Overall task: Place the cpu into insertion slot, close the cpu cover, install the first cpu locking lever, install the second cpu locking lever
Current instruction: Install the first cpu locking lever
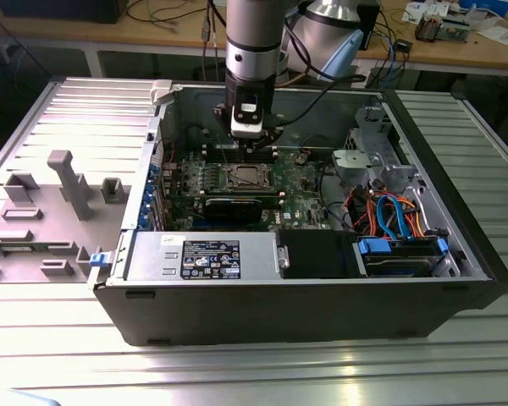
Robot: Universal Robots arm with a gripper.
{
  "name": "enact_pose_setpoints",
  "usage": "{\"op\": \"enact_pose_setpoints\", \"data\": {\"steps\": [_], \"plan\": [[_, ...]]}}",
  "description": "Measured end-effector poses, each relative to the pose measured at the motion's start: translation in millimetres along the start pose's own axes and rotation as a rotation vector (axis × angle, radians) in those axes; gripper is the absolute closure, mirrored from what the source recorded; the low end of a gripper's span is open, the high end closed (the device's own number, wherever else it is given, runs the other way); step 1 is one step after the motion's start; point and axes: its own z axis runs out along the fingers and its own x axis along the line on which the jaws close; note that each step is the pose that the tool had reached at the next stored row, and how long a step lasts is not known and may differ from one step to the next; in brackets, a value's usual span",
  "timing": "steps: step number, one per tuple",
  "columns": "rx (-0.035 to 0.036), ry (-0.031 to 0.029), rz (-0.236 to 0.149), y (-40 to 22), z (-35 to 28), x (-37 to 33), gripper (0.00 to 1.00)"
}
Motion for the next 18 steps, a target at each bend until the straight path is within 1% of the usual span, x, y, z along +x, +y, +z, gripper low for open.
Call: {"op": "enact_pose_setpoints", "data": {"steps": [13,14,18], "plan": [[0.0000,0.0001,-0.002,-0.2,0.0,0.2,0.89],[0.0001,0.0002,-0.005,-0.5,0.0,0.4,0.89],[0.0016,0.0015,-0.049,-0.7,0.0,0.4,0.89]]}}
